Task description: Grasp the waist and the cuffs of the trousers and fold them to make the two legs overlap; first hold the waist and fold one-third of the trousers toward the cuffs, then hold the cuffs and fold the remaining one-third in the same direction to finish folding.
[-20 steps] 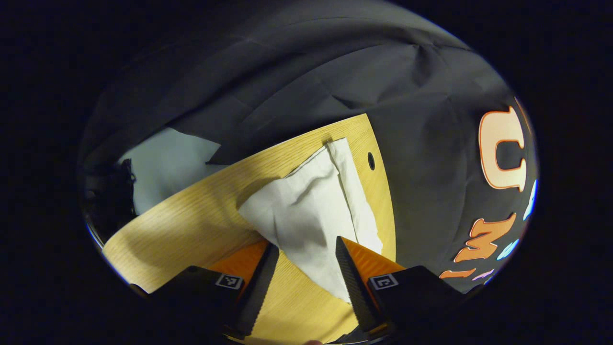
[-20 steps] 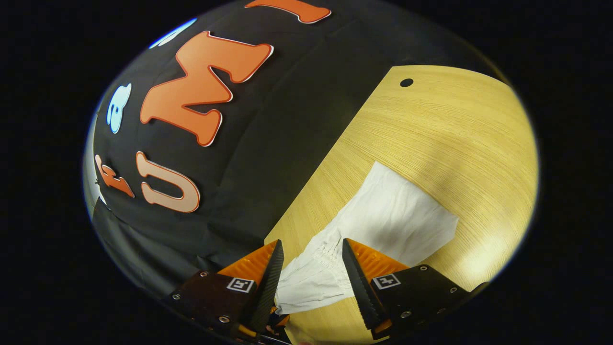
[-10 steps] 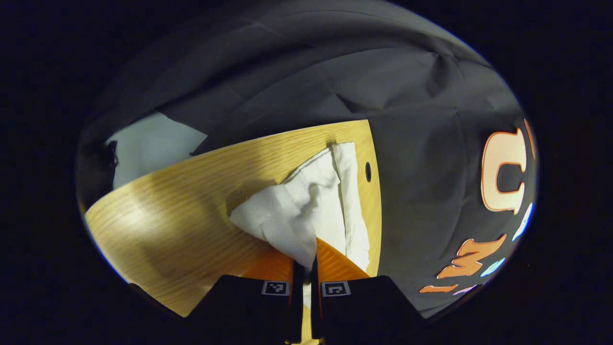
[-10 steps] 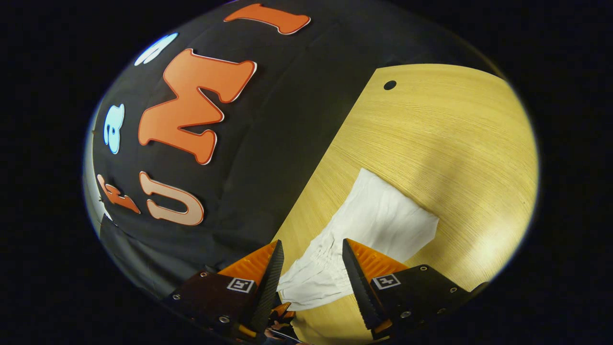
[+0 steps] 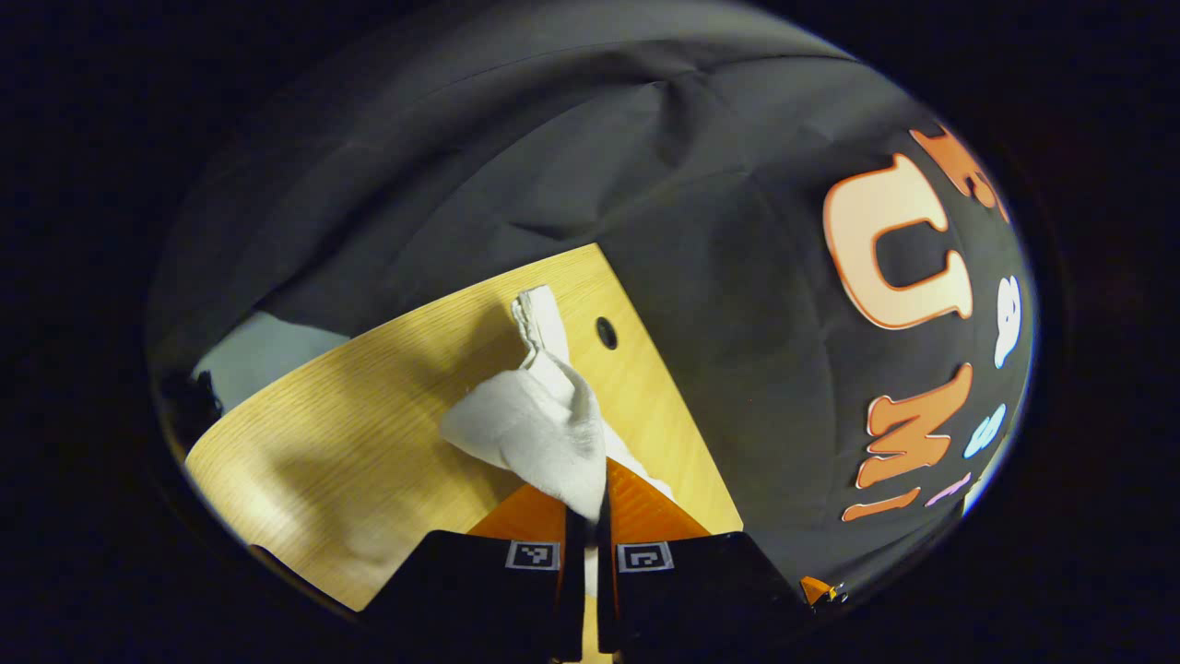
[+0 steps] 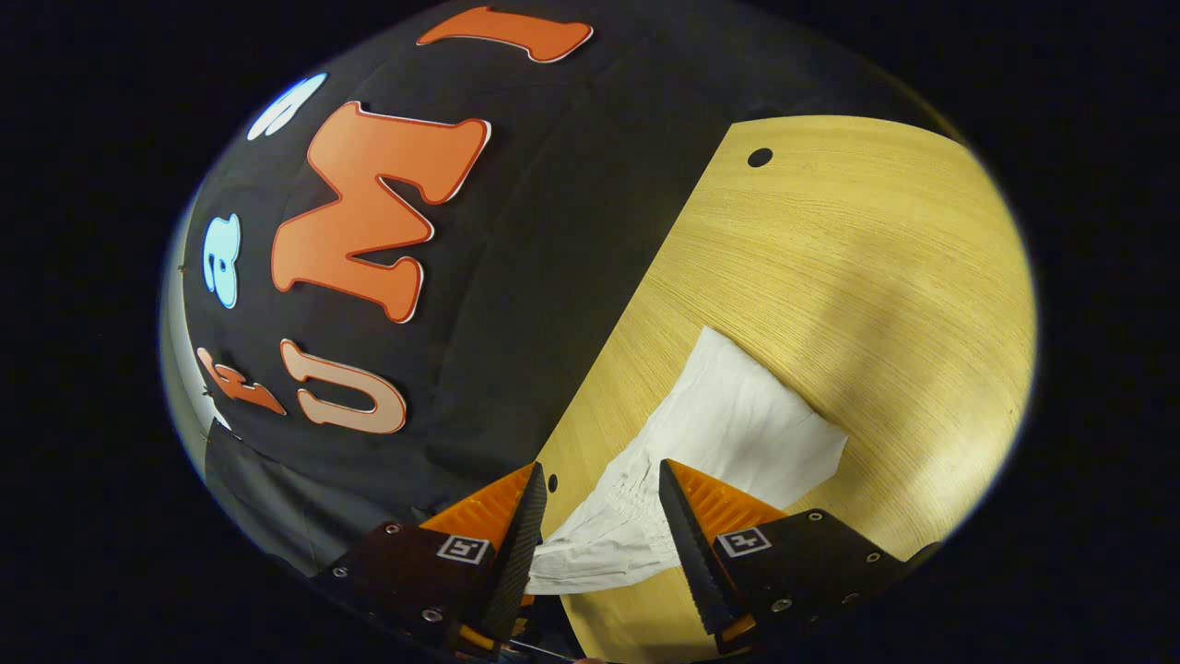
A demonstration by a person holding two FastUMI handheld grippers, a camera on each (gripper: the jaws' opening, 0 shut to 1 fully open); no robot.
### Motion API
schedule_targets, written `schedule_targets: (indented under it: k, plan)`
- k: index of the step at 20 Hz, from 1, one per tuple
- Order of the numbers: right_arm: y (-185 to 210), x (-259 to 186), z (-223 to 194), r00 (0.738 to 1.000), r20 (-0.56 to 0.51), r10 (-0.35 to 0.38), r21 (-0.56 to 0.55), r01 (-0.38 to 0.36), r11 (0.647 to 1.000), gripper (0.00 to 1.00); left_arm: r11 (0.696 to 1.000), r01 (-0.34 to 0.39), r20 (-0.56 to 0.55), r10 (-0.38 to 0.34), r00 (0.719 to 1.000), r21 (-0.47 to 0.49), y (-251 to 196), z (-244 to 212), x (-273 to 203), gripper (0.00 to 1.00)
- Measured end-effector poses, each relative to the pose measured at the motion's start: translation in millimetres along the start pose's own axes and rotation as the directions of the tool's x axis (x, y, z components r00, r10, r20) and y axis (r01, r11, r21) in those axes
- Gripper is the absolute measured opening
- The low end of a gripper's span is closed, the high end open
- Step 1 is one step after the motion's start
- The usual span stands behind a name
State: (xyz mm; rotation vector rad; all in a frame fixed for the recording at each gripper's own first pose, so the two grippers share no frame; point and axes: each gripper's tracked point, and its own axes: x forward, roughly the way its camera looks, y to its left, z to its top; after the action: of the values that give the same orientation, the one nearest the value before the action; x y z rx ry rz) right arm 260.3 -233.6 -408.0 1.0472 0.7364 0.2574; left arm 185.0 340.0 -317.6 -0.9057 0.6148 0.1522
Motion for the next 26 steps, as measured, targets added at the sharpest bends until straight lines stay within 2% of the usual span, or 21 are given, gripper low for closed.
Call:
schedule_targets:
  k: [7, 12, 20, 23, 24, 26]
  plan:
    - [-14, -23, 44, 1.000, 0.007, 0.011, -0.056, -0.011, 0.998, 0.75, 0.994, 0.050, 0.082, -0.058, 0.995, 0.101, -90, -12, -25, 0.09]
    - [-39, -41, 69, 1.000, 0.004, -0.018, -0.114, 0.018, 0.993, 0.75, 0.973, 0.047, 0.101, -0.071, 0.992, 0.226, -158, -35, -33, 0.09]
    - [-63, -66, 93, 1.000, -0.019, -0.021, -0.189, 0.017, 0.982, 0.75, 0.943, 0.089, 0.102, -0.128, 0.986, 0.320, -246, -93, -27, 0.07]
    - [-69, -75, 108, 1.000, -0.017, -0.009, -0.197, 0.005, 0.980, 0.75, 0.928, 0.100, 0.091, -0.141, 0.986, 0.358, -273, -118, -19, 0.11]
    - [-75, -78, 112, 1.000, -0.018, -0.019, -0.207, 0.015, 0.978, 0.75, 0.922, 0.104, 0.085, -0.145, 0.986, 0.373, -283, -126, -16, 0.07]
    - [-90, -82, 120, 0.999, -0.022, -0.049, -0.244, 0.042, 0.969, 0.74, 0.911, 0.097, 0.076, -0.139, 0.987, 0.402, -295, -141, -9, 0.07]
